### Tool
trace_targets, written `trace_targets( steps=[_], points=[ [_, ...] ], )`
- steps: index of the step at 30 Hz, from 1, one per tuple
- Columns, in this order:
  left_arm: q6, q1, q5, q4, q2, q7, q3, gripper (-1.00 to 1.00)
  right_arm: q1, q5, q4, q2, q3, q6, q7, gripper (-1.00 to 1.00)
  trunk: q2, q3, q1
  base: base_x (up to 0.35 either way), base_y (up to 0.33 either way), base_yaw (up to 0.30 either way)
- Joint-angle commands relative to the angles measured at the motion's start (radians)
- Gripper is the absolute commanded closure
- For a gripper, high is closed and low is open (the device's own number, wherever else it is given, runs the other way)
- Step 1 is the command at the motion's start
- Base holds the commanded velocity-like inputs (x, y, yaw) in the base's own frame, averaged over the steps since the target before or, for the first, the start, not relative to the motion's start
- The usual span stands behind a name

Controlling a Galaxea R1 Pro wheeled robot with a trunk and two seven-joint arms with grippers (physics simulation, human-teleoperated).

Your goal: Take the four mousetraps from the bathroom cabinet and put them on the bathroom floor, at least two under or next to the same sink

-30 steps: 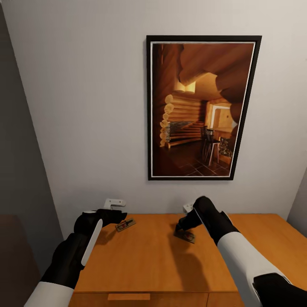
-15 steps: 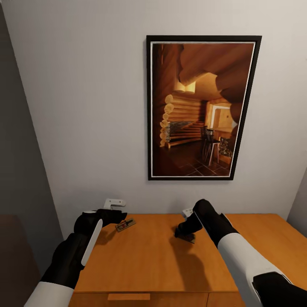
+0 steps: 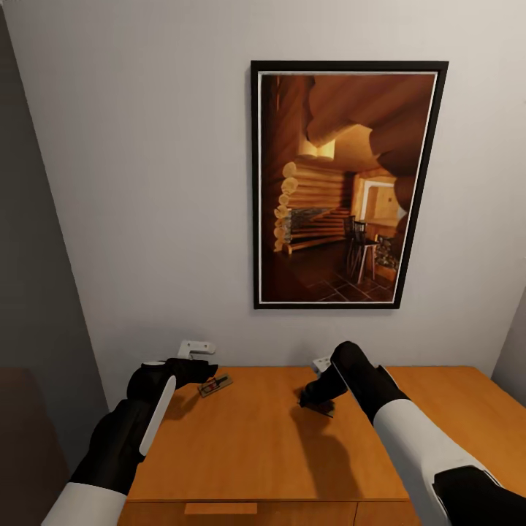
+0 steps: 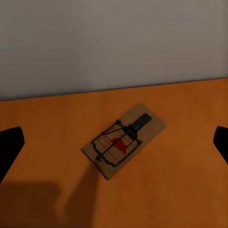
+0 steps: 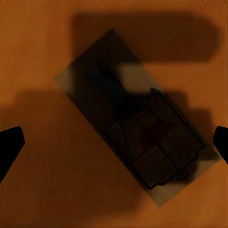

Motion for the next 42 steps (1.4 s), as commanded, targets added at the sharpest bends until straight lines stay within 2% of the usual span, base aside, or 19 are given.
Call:
trace_targets(
  steps=[1,17,42],
  points=[
    [0.005,-0.001,0.004,-0.001,0.0,0.001,0.0,-1.0,-0.001,0.011,-0.002,-0.002,0.001,0.002,0.009,-1.0,-0.001,-0.002,0.0,0.0,0.0,0.0],
    [0.004,-0.001,0.004,-0.001,0.0,0.001,0.0,-1.0,-0.001,0.013,-0.007,-0.043,0.0,0.002,0.009,-1.0,-0.001,-0.002,0.0,0.0,0.0,0.0],
    [0.004,-0.001,0.005,0.0,0.0,0.001,-0.002,-1.0,-0.002,0.014,-0.008,-0.047,-0.003,0.002,0.009,-1.0,-0.001,-0.002,0.0,0.019,0.0,0.0]
  ],
)
